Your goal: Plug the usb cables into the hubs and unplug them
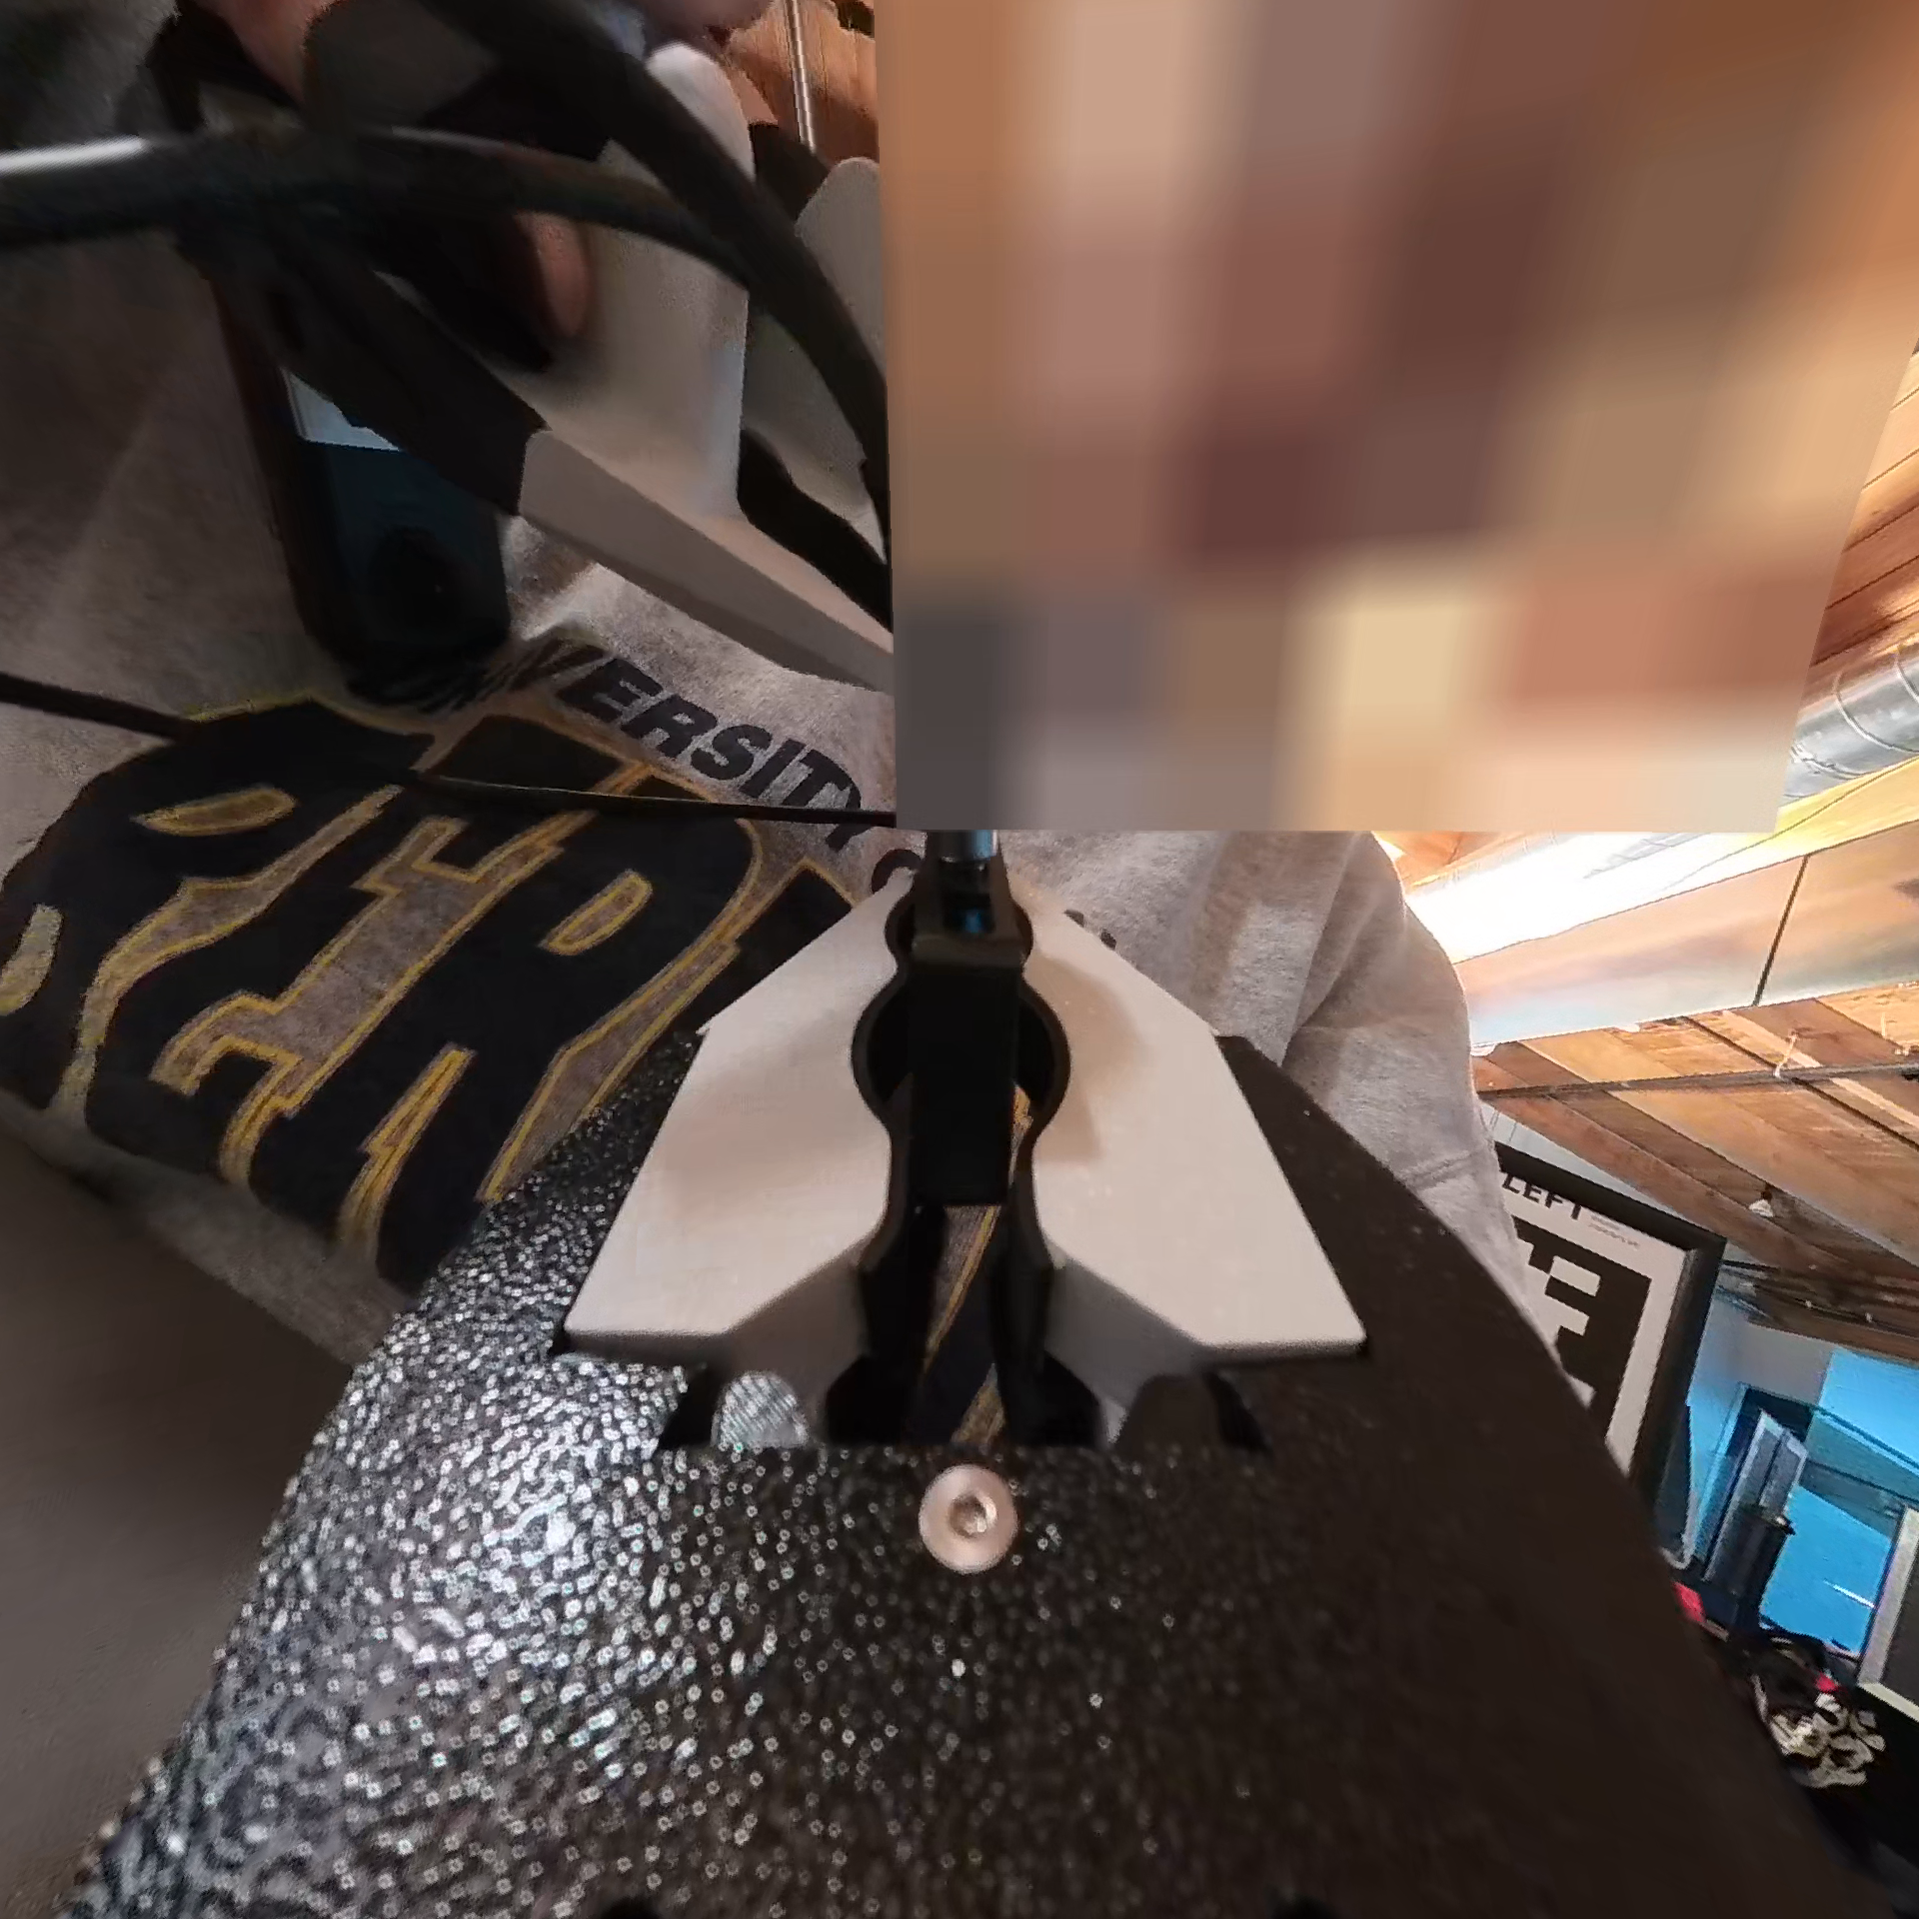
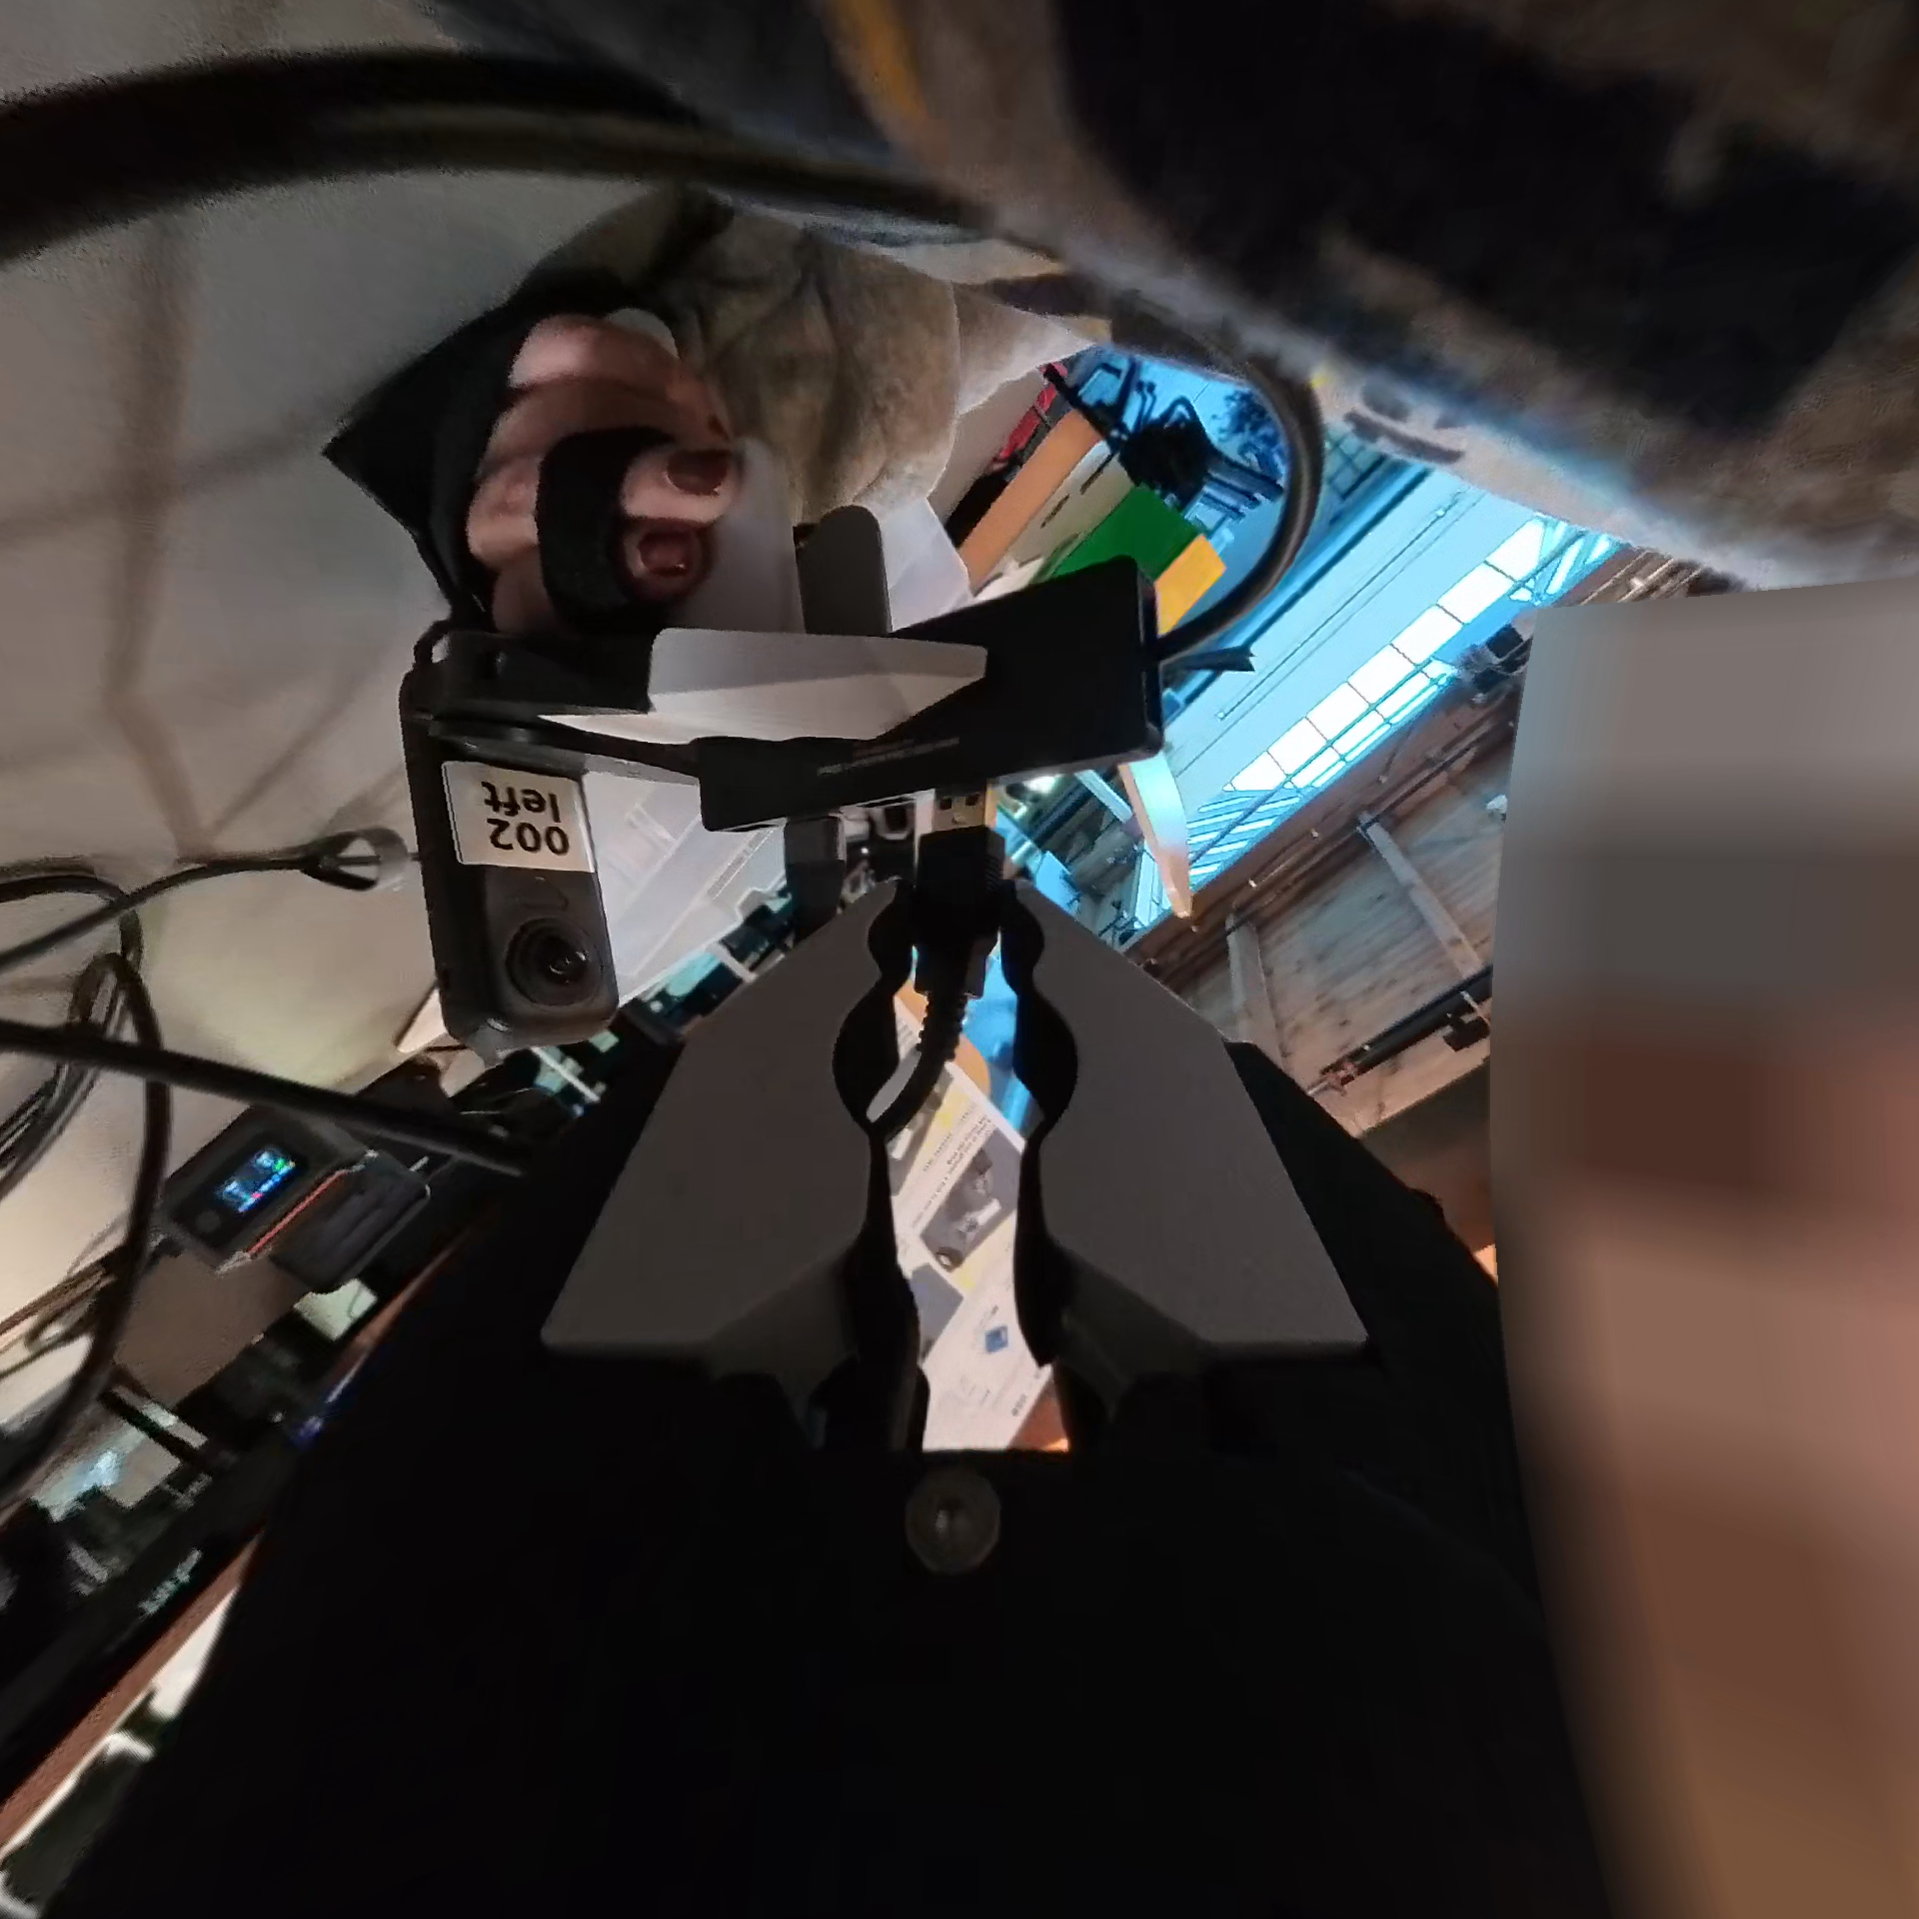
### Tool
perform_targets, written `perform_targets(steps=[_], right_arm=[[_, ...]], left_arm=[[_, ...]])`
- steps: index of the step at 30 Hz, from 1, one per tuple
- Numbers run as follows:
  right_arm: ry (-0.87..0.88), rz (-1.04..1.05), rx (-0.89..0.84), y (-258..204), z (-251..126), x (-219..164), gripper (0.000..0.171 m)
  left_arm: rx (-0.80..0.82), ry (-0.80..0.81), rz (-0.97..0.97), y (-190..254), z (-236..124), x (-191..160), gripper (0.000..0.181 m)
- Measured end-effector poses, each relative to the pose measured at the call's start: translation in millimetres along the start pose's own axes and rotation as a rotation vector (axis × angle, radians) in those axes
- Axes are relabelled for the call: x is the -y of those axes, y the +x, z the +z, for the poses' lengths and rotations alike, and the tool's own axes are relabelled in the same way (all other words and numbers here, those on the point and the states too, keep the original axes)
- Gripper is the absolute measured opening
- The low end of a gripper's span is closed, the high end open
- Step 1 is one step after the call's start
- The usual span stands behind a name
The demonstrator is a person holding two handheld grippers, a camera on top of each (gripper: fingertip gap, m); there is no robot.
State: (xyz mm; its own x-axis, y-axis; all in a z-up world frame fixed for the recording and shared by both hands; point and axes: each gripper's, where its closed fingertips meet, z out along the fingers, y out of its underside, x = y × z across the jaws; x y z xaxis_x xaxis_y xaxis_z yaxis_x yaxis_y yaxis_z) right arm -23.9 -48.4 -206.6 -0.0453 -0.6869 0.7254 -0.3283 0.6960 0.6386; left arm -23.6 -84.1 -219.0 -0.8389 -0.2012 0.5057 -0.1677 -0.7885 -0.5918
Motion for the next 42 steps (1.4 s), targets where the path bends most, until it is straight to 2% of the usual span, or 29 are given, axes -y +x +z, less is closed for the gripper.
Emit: perform_targets(steps=[7, 12, 20, 22, 26, 28, 35, 42], right_arm=[[-0.010, -0.001, 0.017, 5, 4, 2, 0.014], [0.003, -0.027, 0.110, -5, 6, 3, 0.014], [-0.063, 0.027, 0.102, -7, 2, -2, 0.014], [-0.119, 0.117, 0.100, -12, 0, -12, 0.014], [-0.219, 0.573, 0.043, -18, -8, -31, 0.013], [-0.249, 0.722, 0.004, -17, -12, -37, 0.014], [-0.281, 0.771, -0.014, -19, -17, -42, 0.014], [-0.278, 0.692, 0.000, -19, -14, -39, 0.014]], left_arm=[[0.025, -0.029, 0.058, 1, 1, -4, 0.008], [0.119, -0.032, -0.003, -18, 1, -4, 0.008], [0.112, 0.007, 0.057, -12, -1, 2, 0.008], [0.110, 0.069, 0.069, -10, -7, 12, 0.008], [0.095, 0.148, 0.103, -4, -16, 24, 0.008], [0.098, 0.142, 0.102, -5, -15, 24, 0.008], [0.103, 0.132, 0.104, -5, -14, 22, 0.008], [0.097, 0.119, 0.110, -4, -13, 20, 0.008]])
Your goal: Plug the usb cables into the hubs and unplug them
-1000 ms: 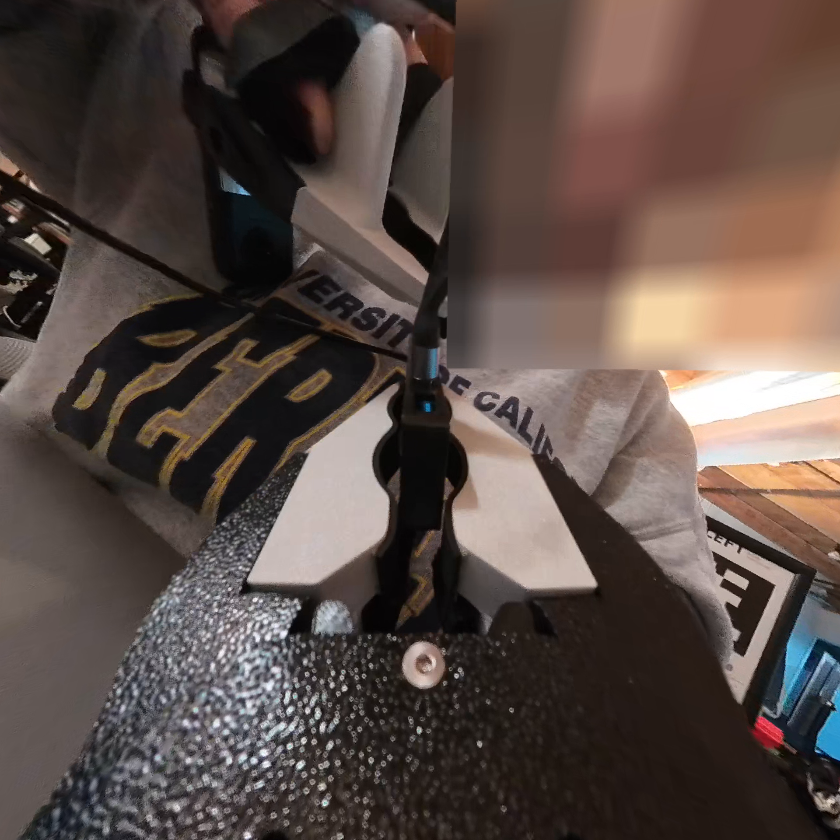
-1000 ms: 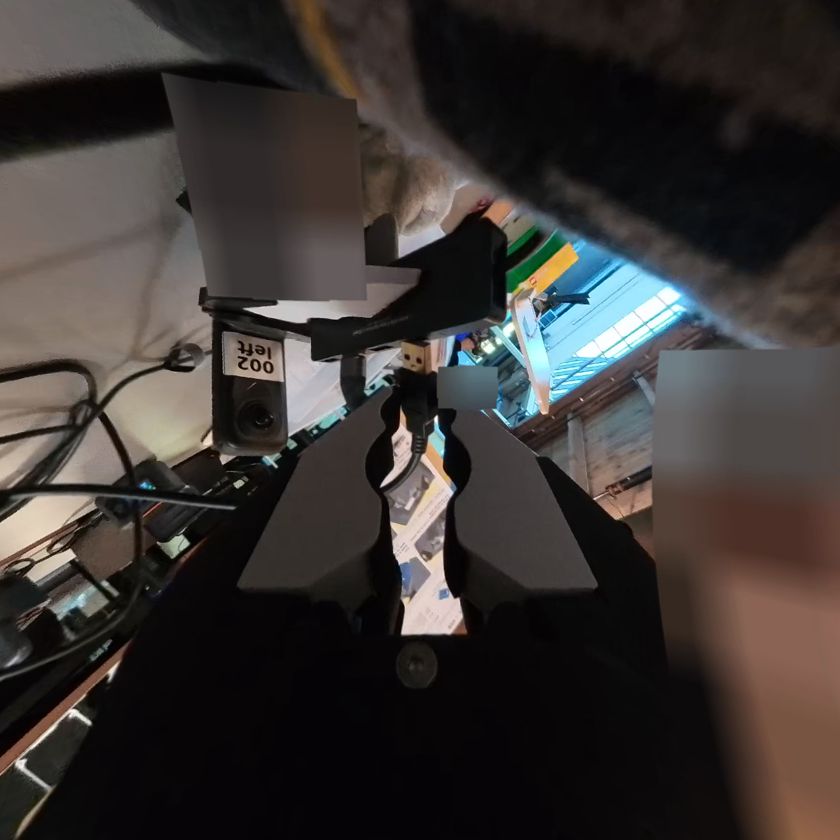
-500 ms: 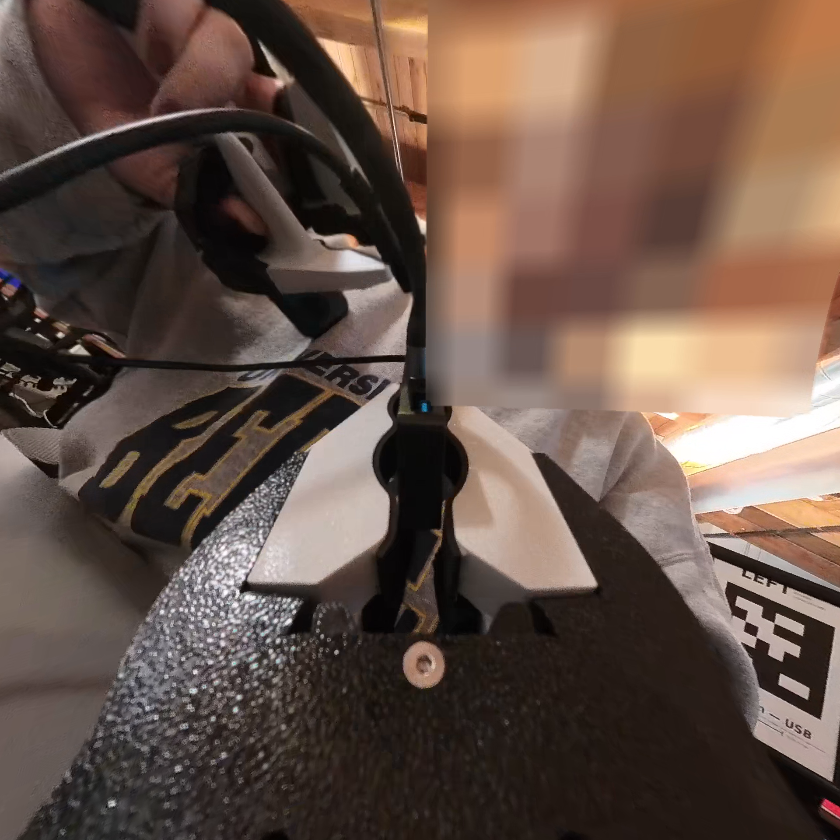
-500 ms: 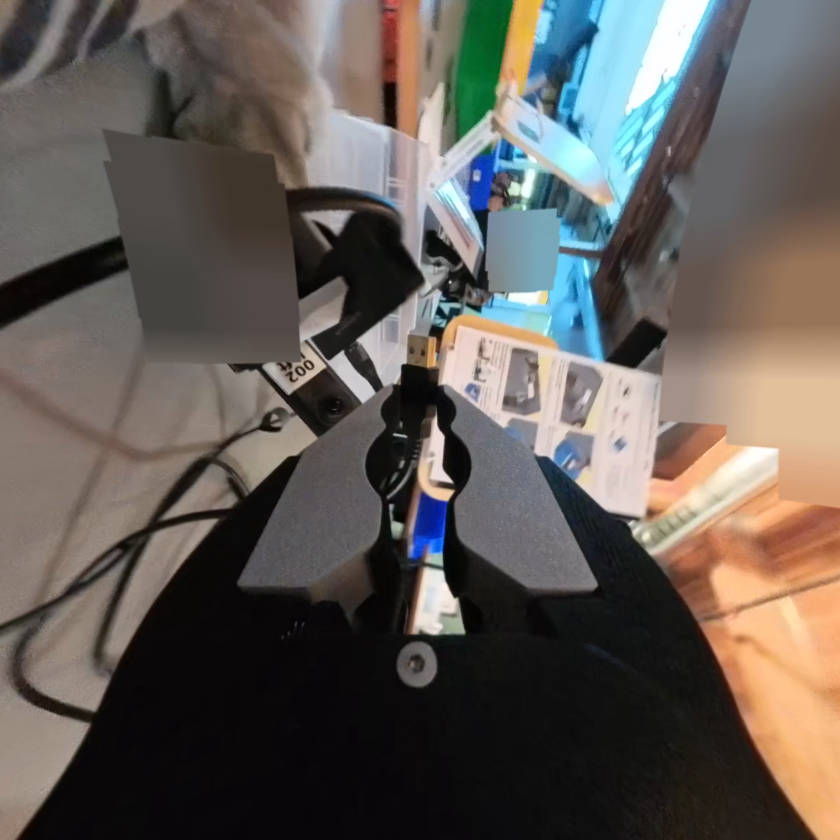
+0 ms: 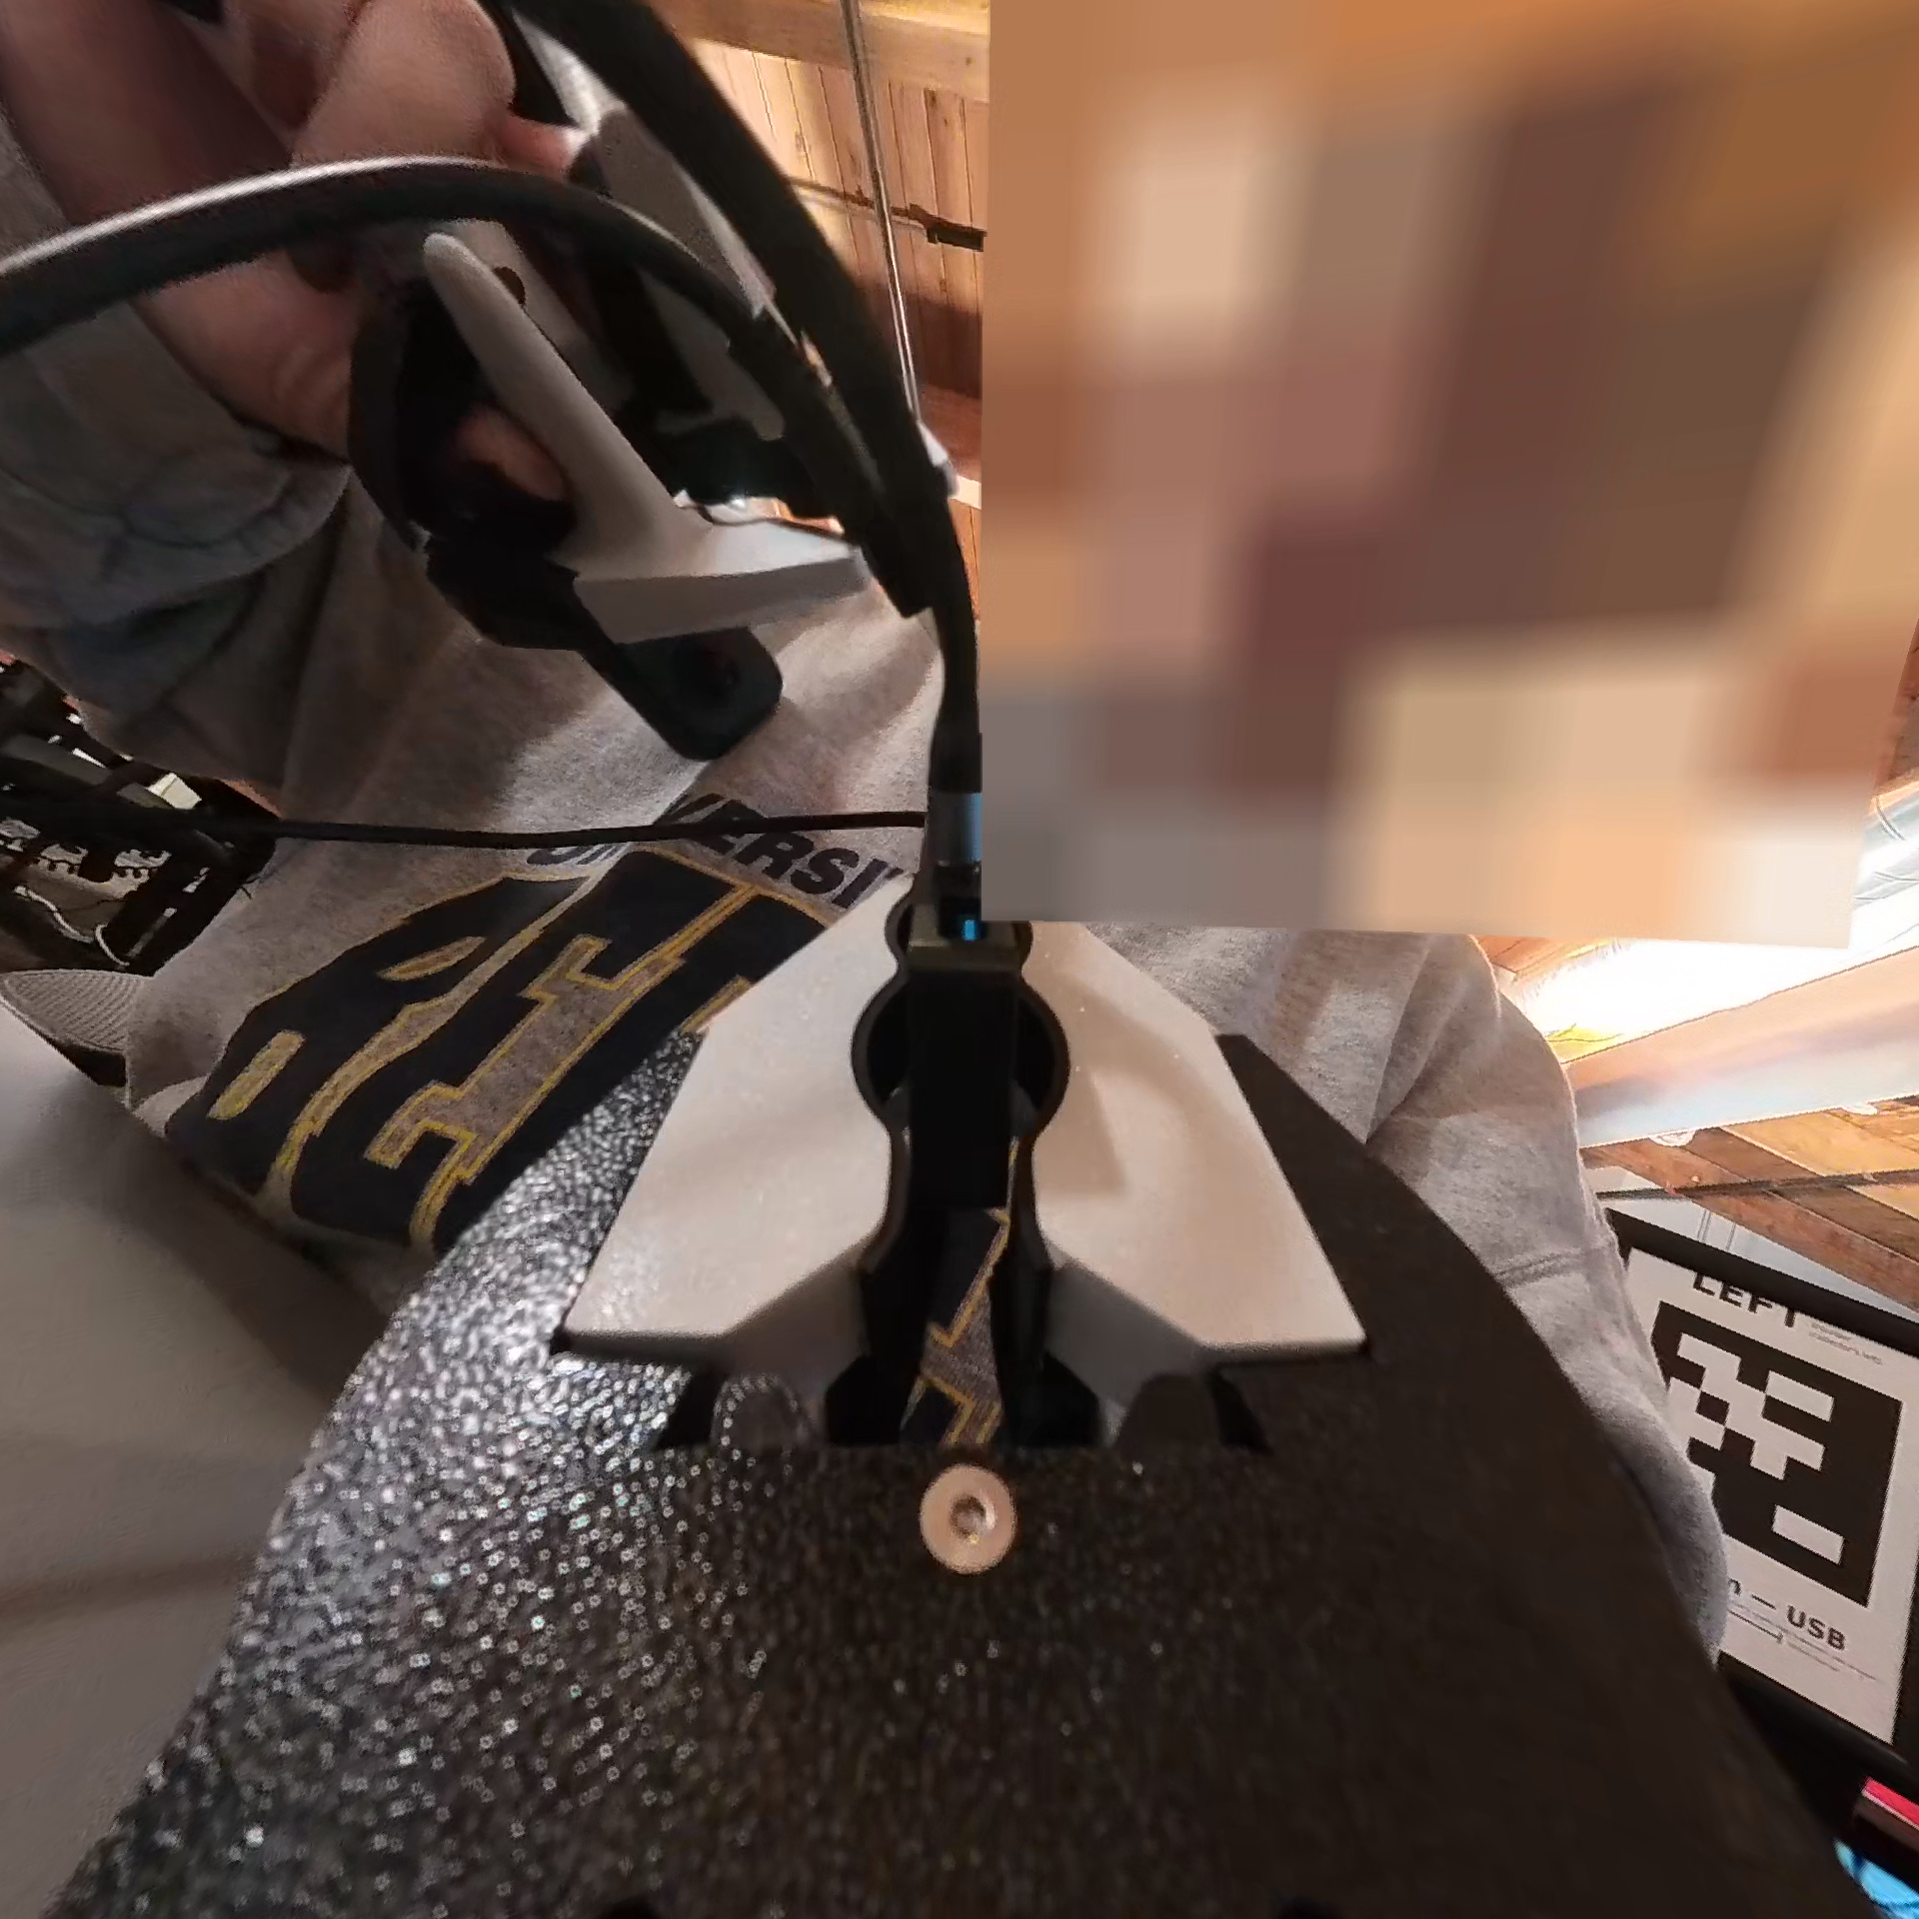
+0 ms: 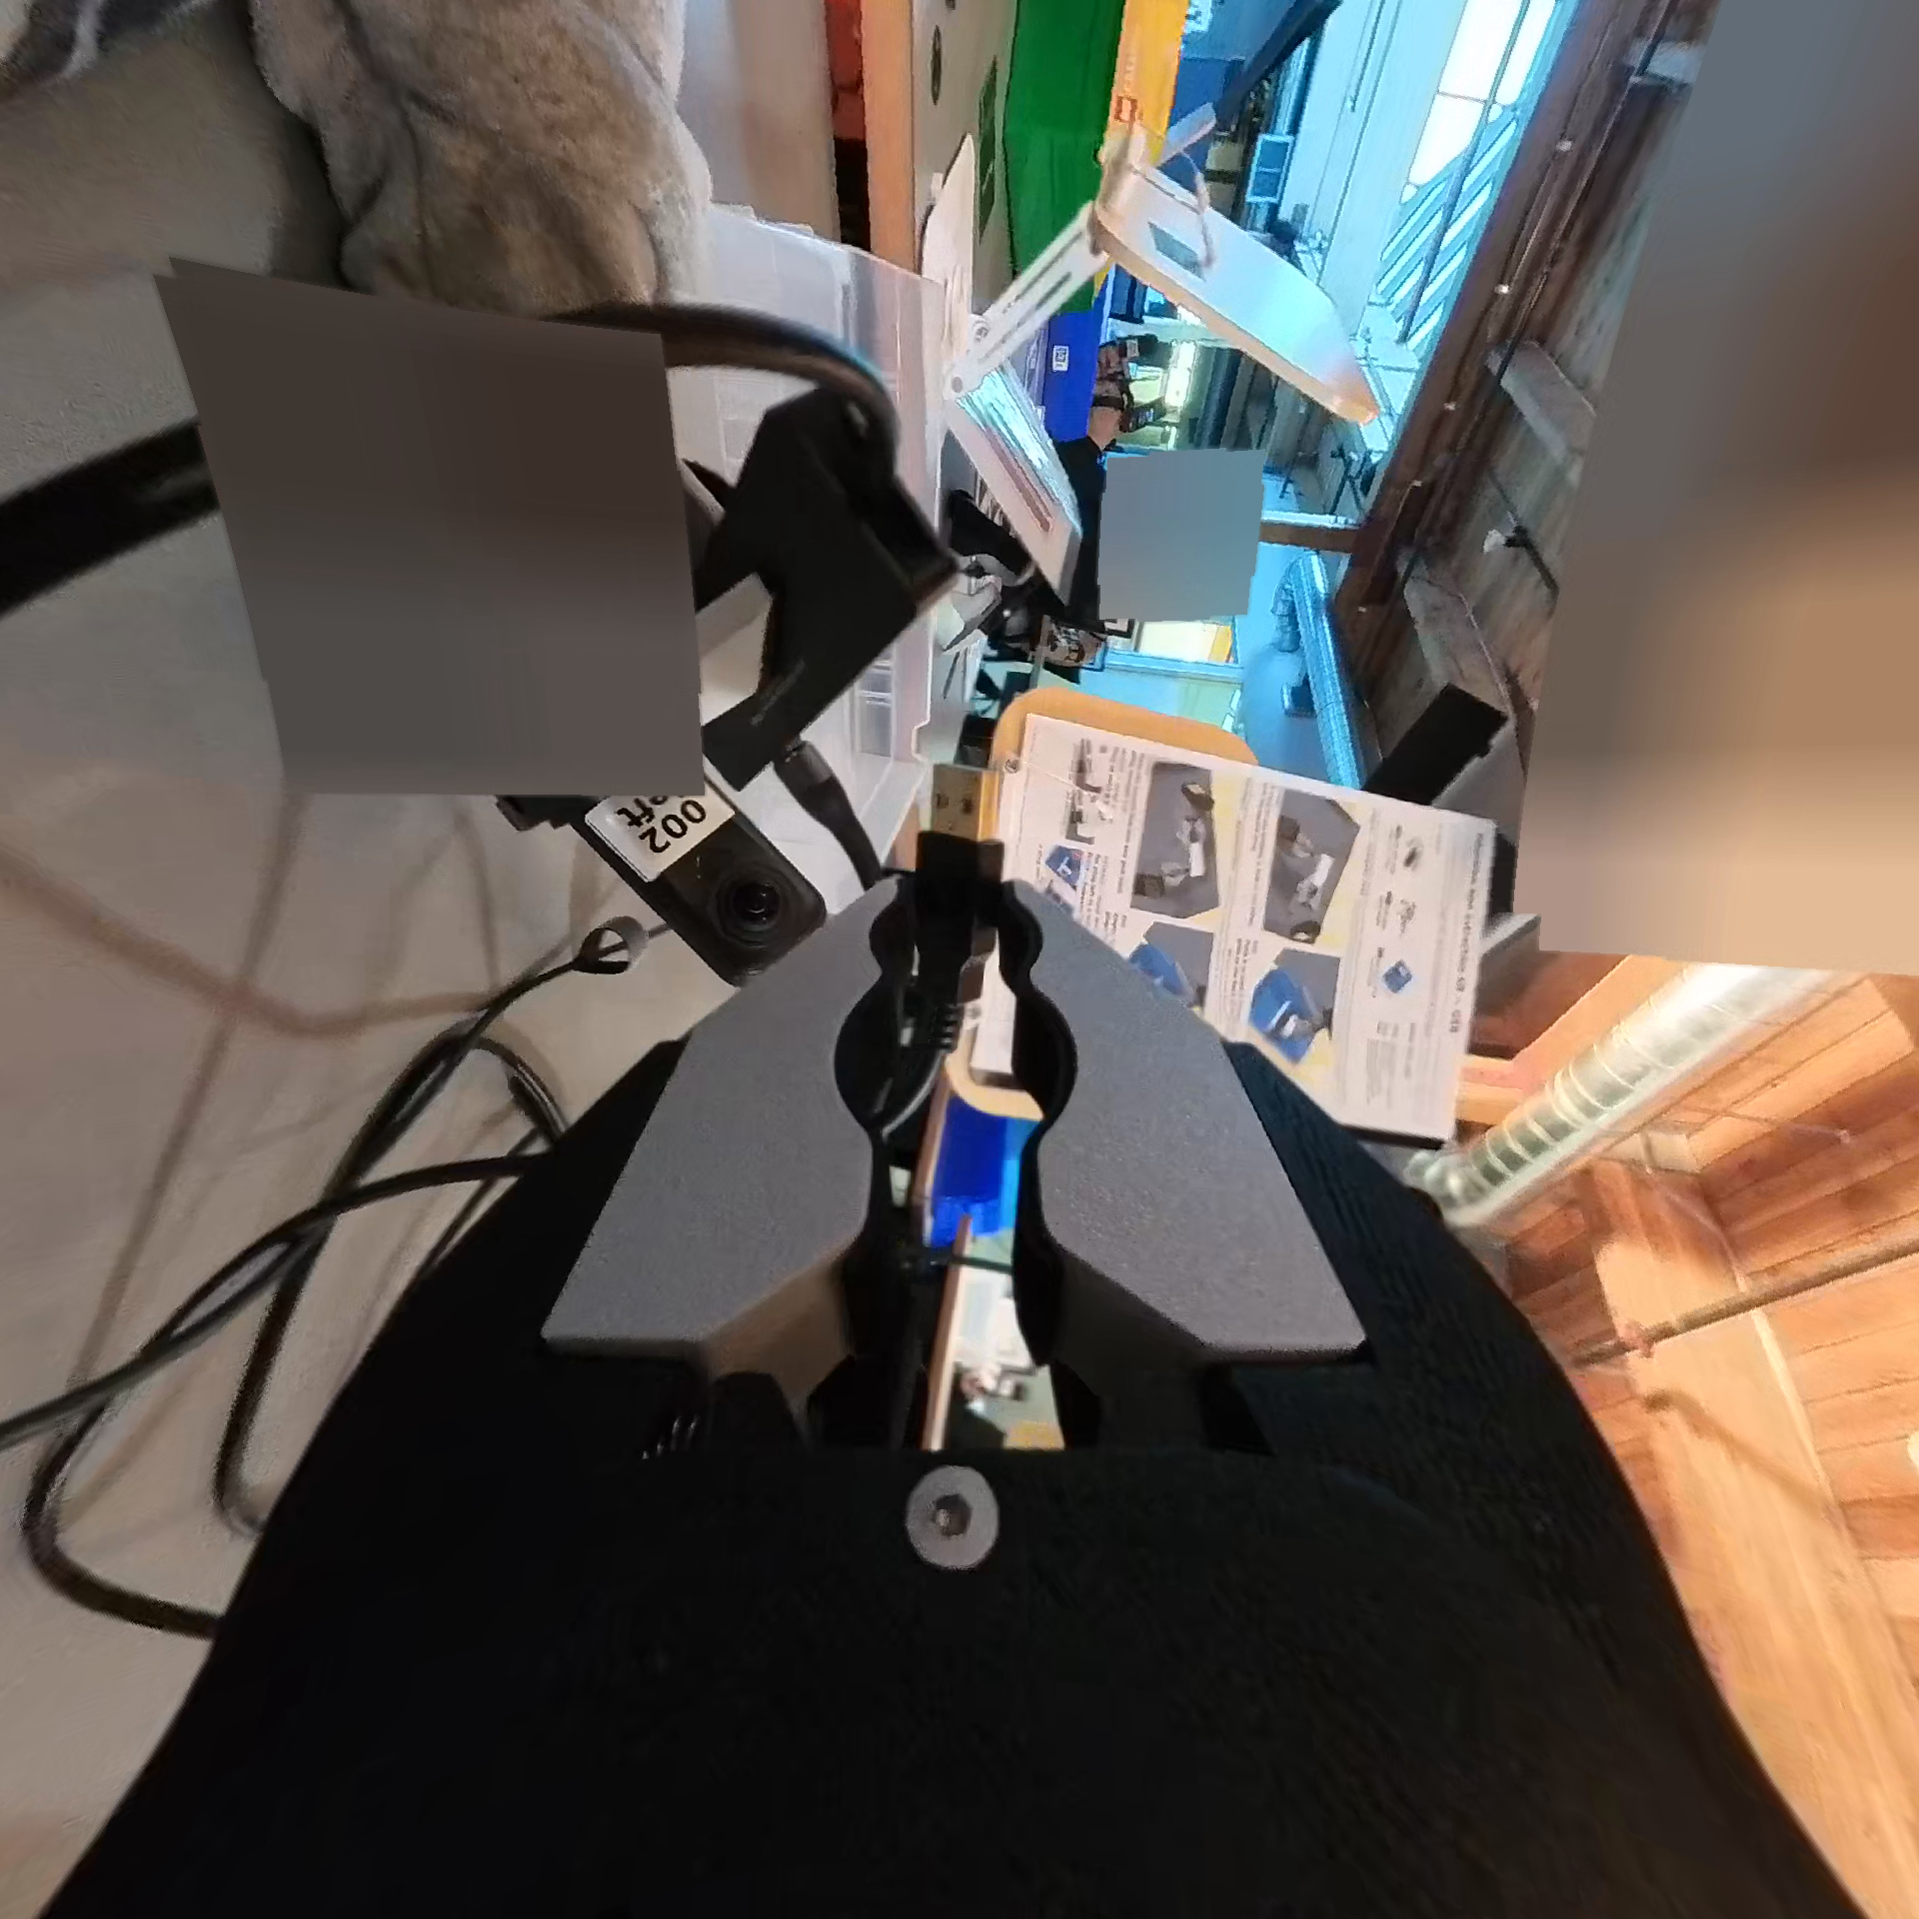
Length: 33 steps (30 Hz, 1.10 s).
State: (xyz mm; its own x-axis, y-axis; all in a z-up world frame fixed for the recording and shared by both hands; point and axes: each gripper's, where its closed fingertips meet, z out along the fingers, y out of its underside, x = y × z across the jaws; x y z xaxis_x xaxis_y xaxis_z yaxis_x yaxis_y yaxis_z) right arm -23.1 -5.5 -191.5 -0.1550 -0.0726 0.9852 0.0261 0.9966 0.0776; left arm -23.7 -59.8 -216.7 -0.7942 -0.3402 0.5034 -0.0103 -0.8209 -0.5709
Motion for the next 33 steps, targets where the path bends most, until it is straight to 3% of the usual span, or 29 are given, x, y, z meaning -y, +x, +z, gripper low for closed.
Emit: perform_targets(steps=[12, 19, 25, 28, 33], right_arm=[[-0.026, -0.415, -0.084, 12, -1, 11, 0.012], [-0.091, -0.368, -0.019, 3, -8, -8, 0.011], [-0.219, -0.090, 0.162, -43, -10, -43, 0.007], [-0.282, 0.114, 0.229, -68, -10, -59, 0.007], [-0.331, 0.280, 0.226, -90, -10, -74, 0.007]], left_arm=[[0.045, -0.082, 0.109, 2, 8, -12, 0.009], [0.453, -0.113, 0.548, -13, -6, 7, 0.009], [1.105, -0.226, 0.997, -33, -62, 41, 0.009], [1.323, -0.342, 1.078, -42, -86, 44, 0.008], [1.520, -0.493, 1.078, -60, -113, 41, 0.009]])
